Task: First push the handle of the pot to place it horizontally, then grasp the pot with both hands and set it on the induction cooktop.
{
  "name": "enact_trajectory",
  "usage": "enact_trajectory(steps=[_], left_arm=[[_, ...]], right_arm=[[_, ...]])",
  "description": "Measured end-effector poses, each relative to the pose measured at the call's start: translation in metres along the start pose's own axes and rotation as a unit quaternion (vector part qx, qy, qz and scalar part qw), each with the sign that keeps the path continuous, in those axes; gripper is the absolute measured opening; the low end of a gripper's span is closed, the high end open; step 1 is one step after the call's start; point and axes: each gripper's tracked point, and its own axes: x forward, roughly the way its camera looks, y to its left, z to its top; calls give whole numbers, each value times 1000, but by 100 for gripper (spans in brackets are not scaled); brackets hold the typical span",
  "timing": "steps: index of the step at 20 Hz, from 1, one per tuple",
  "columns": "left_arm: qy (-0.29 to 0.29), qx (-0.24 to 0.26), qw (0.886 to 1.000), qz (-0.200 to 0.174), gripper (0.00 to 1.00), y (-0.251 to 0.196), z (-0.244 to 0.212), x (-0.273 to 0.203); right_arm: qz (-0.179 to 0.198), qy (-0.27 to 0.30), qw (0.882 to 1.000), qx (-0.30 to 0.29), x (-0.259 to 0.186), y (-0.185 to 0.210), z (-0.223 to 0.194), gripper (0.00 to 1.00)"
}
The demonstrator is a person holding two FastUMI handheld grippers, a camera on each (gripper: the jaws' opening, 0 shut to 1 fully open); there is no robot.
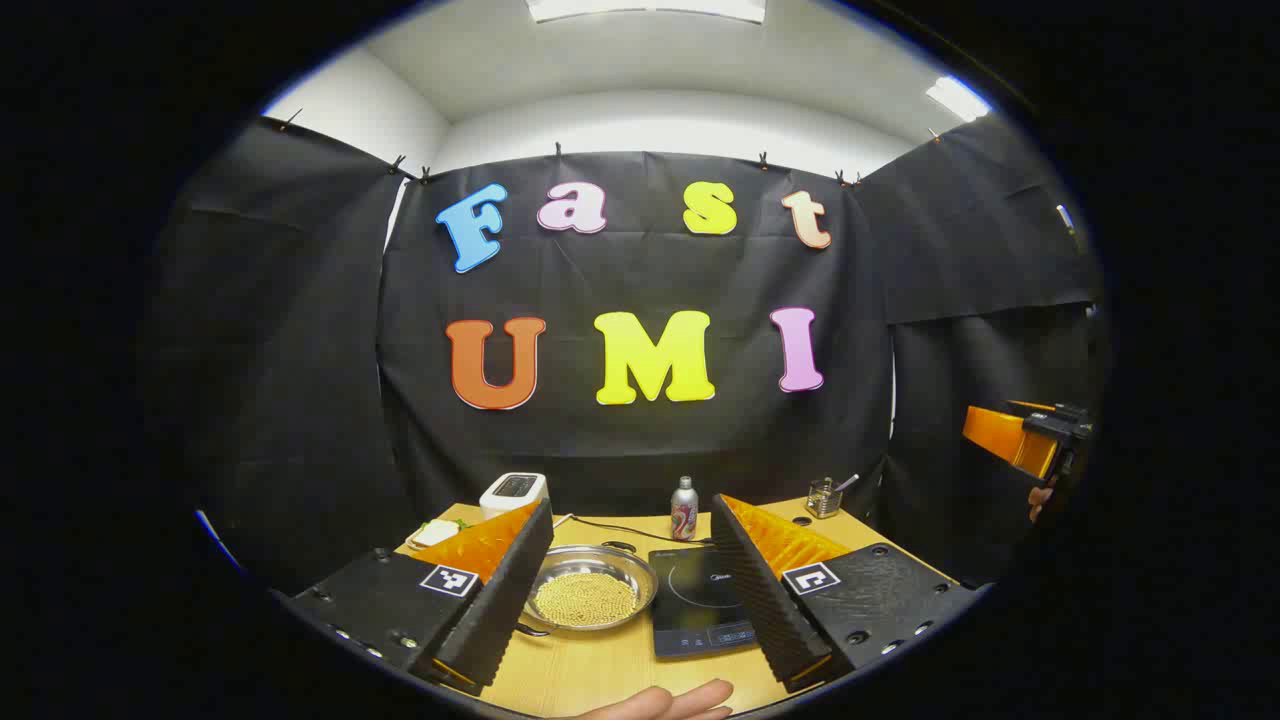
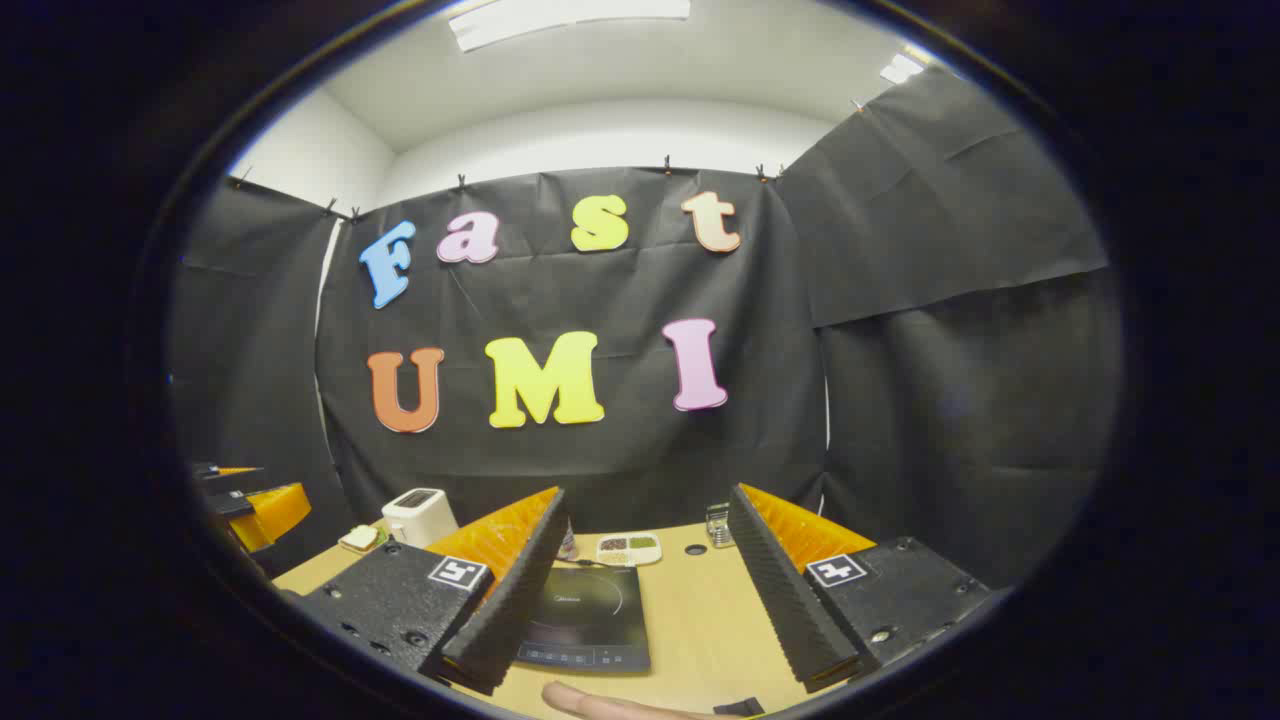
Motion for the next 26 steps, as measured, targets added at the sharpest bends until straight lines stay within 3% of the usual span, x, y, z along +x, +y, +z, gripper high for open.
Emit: enact_trajectory(steps=[1, 2, 4, 5, 8, 14, 17, 21, 25, 26], left_arm=[[0, 1, 1000, 1, 95, 0, -1, -2], [-2, 4, 1000, 1, 95, -1, 0, -4], [-5, 11, 1000, -1, 95, -1, 1, -4], [-6, 12, 1000, 1, 95, 0, 2, -4], [-6, 9, 1000, -1, 95, 0, -1, -5], [-5, 10, 1000, 0, 95, 6, -5, -1], [-8, 3, 1000, 12, 95, 14, -5, 6], [-12, -16, 1000, 13, 96, 18, -12, 20], [10, -12, 1000, 6, 86, 25, -36, 36], [20, -9, 1000, -3, 67, 22, -43, 40]], right_arm=[[0, 0, 1000, -4, -1, 0, -1, 96], [2, 2, 1000, -7, -1, 1, -2, 100], [5, 1, 1000, -8, -2, 3, -2, 96], [5, 1, 1000, -9, -2, 2, -3, 100], [6, 4, 1000, -10, 1, 3, -4, 96], [6, 4, 1000, -15, 1, 2, -4, 100], [6, 2, 1000, -17, 2, 1, -4, 96], [9, 1, 1000, -17, 3, 2, -5, 100], [9, 2, 1000, -15, 6, 1, -7, 100], [8, 3, 1000, -15, 6, 0, -8, 100]])
